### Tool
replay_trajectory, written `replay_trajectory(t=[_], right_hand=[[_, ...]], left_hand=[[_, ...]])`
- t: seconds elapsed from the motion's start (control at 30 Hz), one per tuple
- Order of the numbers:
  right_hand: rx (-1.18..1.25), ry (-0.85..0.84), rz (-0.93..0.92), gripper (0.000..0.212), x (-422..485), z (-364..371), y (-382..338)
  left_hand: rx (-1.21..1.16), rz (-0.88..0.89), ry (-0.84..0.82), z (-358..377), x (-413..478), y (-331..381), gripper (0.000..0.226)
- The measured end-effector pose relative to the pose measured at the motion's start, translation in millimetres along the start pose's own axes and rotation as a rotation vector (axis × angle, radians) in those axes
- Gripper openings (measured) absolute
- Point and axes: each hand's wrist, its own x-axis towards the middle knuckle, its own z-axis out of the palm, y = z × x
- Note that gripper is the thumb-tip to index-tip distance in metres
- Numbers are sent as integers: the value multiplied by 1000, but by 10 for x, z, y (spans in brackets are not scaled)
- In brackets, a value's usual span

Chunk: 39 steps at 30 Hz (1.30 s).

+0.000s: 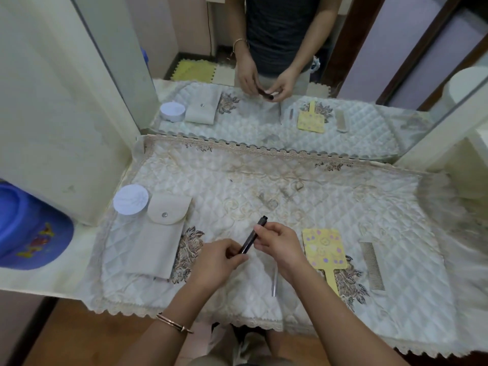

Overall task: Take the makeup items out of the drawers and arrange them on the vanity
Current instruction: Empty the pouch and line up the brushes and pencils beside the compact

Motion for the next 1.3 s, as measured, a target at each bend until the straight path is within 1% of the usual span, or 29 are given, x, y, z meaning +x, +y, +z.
replay_trajectory(t=[0.07,0.13,0.2,0.23,0.3,0.37,0.43,0.5,0.57,0.6,0.67,0.73,0.93,1.03,1.1,1.13,1.2,1.23,1.3], right_hand=[[-16,35,-5,9,3,-37,-19],[23,96,-13,15,21,-59,-48],[151,224,-39,18,84,-145,-140],[169,279,-69,17,126,-232,-218],[37,313,-114,11,213,-411,-344],[-172,265,-100,10,245,-450,-341],[-379,215,-44,17,229,-341,-184],[-570,202,-21,22,183,-219,37],[-779,194,-52,22,134,-167,189],[-861,190,-70,26,107,-167,229],[-938,179,-109,35,80,-195,279],[-966,178,-153,31,69,-222,278],[-975,161,-235,18,58,-266,294],[-951,157,-256,20,65,-288,323],[-898,171,-269,25,68,-274,305],[-875,180,-274,28,71,-260,290],[-857,174,-293,30,78,-213,248],[-860,153,-302,30,81,-178,222],[-885,78,-310,30,99,-78,176]], left_hand=[[7,40,-22,18,27,37,13],[65,88,-55,27,49,63,12],[156,81,-97,28,35,-2,14],[159,45,-98,32,18,-64,16],[88,-31,-31,5,26,-145,17],[12,-77,48,-3,94,-134,14],[2,-76,19,35,180,-40,13],[37,-76,-1,143,231,27,22],[23,-101,-4,249,250,47,26],[5,-115,-3,302,253,47,26],[-27,-138,11,392,250,43,22],[-28,-149,22,444,225,62,17],[47,-106,31,442,160,79,17],[63,-99,141,242,146,-39,23],[56,-86,263,6,136,-173,26],[73,-85,331,-119,133,-269,29],[188,-115,445,-338,120,-471,37],[250,-150,478,-426,115,-574,44],[308,-277,466,-561,107,-752,67]])
